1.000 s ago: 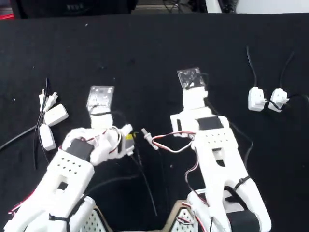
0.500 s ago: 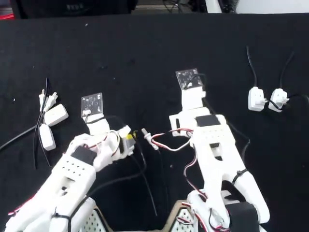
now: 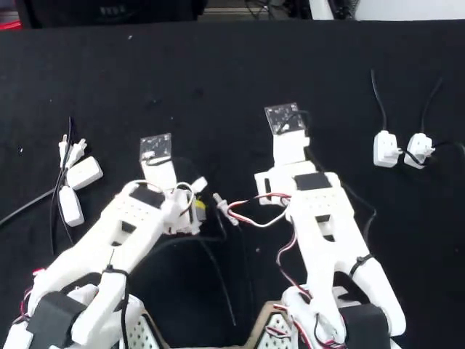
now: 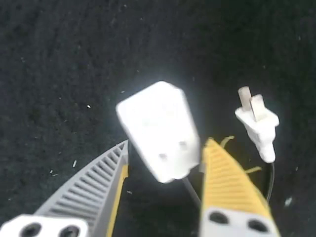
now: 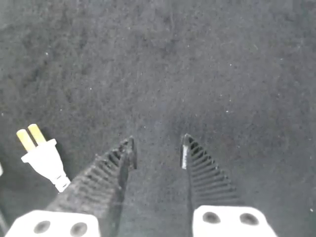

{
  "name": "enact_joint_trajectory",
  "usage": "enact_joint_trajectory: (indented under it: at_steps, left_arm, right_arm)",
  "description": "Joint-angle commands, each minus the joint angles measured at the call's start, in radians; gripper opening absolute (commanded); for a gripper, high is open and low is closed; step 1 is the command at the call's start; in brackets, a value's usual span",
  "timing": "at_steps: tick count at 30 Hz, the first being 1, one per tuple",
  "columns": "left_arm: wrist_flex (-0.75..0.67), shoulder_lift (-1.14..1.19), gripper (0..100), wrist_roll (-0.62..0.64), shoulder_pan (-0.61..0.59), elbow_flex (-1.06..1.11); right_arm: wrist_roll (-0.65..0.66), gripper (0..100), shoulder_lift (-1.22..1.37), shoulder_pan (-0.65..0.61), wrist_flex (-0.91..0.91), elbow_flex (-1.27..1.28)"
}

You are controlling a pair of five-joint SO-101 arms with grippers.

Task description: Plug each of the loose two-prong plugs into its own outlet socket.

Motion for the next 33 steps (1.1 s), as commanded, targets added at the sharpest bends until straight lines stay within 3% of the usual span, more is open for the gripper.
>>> enact_joint_trajectory:
  at_steps: [1, 4, 8, 14, 20, 26, 33]
  left_arm:
    - [0.069, 0.008, 11, -0.170, -0.036, -0.068]
    - [0.074, 0.009, 5, -0.413, -0.114, -0.084]
    - [0.075, 0.018, 4, -0.806, -0.234, -0.120]
    - [0.192, 0.020, 5, -1.307, -0.240, -0.179]
    - [0.226, 0.020, 25, -1.321, -0.263, -0.275]
    - [0.233, 0.008, 24, -1.321, -0.323, -0.317]
    - [0.402, 0.009, 24, -1.277, -0.341, -0.298]
  right_arm:
    - [-0.003, 13.4, 0.007, 0.017, -0.020, -0.008]
    - [-0.003, 13.4, 0.007, 0.017, -0.020, -0.008]
    - [-0.003, 13.4, 0.007, 0.017, -0.020, -0.008]
    - [-0.003, 13.4, 0.007, 0.017, -0.018, -0.007]
    - [-0.008, 13.4, 0.007, 0.017, -0.018, -0.005]
    - [-0.011, 13.4, 0.008, 0.006, -0.014, -0.005]
    - [0.000, 13.6, 0.008, -0.157, 0.044, -0.005]
